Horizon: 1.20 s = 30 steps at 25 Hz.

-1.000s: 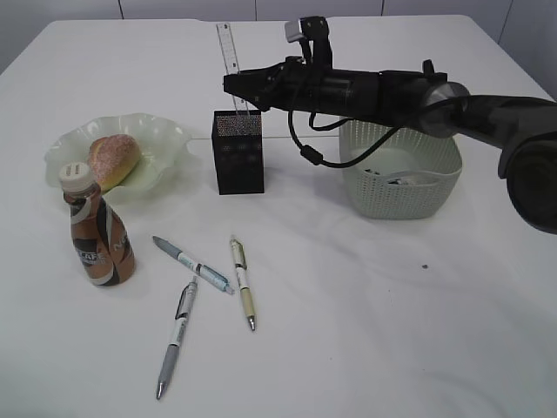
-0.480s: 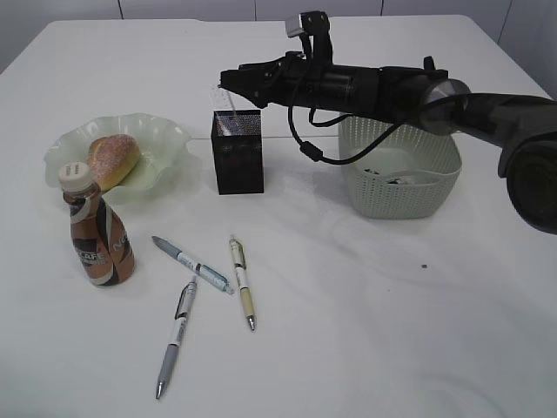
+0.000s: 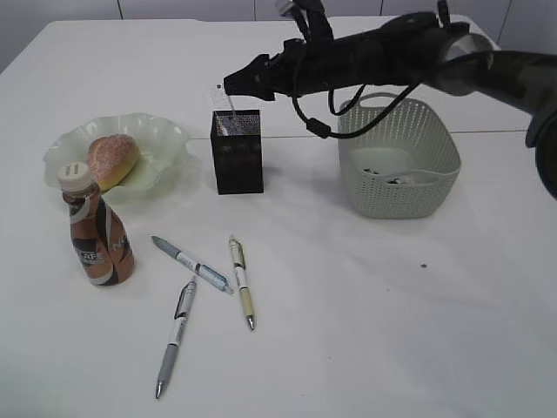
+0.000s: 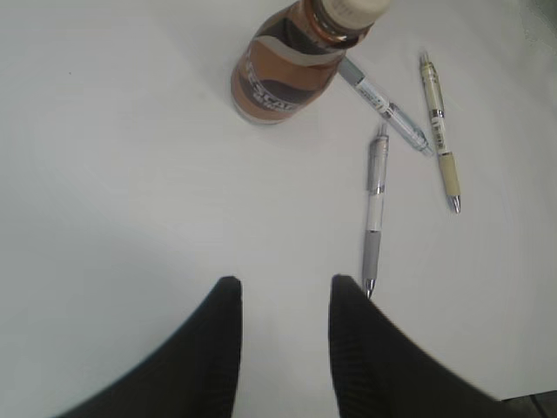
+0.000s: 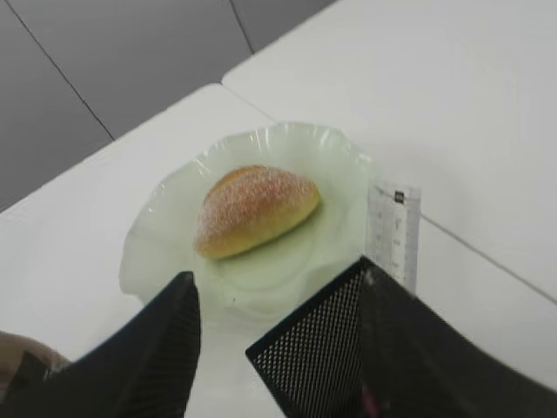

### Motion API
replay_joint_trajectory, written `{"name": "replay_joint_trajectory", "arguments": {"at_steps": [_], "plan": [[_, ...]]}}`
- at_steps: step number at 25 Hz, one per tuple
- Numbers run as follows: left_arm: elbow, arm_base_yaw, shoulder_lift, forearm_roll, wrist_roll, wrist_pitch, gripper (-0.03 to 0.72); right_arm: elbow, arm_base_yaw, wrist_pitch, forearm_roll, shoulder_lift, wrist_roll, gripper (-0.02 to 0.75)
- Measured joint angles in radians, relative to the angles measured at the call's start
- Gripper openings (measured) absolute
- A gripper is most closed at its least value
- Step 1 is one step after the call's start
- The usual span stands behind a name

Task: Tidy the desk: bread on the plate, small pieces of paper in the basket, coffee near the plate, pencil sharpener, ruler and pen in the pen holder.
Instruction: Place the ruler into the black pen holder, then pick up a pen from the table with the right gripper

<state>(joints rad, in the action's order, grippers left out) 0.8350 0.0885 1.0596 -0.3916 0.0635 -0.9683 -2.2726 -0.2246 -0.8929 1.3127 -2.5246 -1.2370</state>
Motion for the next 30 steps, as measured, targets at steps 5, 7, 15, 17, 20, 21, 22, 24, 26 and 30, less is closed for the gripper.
{"name": "replay_joint_trajectory", "arguments": {"at_steps": [5, 7, 15, 17, 20, 21, 22, 24, 26, 30], "plan": [[0.0, 0.0, 0.0, 0.0, 0.0, -0.012, 0.254, 0.0, -0.007, -0.004, -0.32, 0.095, 0.424, 0.426], [0.0, 0.0, 0.0, 0.0, 0.0, -0.014, 0.254, 0.0, -0.011, -0.039, -0.431, 0.14, 0.58, 0.426], [0.0, 0.0, 0.0, 0.0, 0.0, -0.033, 0.254, 0.0, -0.093, -0.322, -0.836, 0.274, 0.947, 0.426], [0.0, 0.0, 0.0, 0.0, 0.0, -0.033, 0.254, 0.0, -0.125, -0.336, -0.891, 0.297, 1.0, 0.419], [0.0, 0.0, 0.0, 0.0, 0.0, -0.033, 0.254, 0.0, -0.195, -0.346, -0.993, 0.321, 1.102, 0.396], [0.0, 0.0, 0.0, 0.0, 0.0, -0.033, 0.254, 0.0, -0.22, -0.348, -1.027, 0.325, 1.144, 0.392], [0.0, 0.0, 0.0, 0.0, 0.0, -0.033, 0.254, 0.0, -0.244, -0.35, -1.057, 0.325, 1.188, 0.39], [0.0, 0.0, 0.0, 0.0, 0.0, -0.033, 0.254, 0.007, -0.28, -0.35, -1.093, 0.325, 1.259, 0.386], [0.0, 0.0, 0.0, 0.0, 0.0, -0.033, 0.254, 0.023, -0.312, -0.35, -1.109, 0.325, 1.304, 0.385], [0.0, 0.0, 0.0, 0.0, 0.0, -0.033, 0.254, 0.039, -0.362, -0.352, -1.165, 0.298, 1.393, 0.384]]}}
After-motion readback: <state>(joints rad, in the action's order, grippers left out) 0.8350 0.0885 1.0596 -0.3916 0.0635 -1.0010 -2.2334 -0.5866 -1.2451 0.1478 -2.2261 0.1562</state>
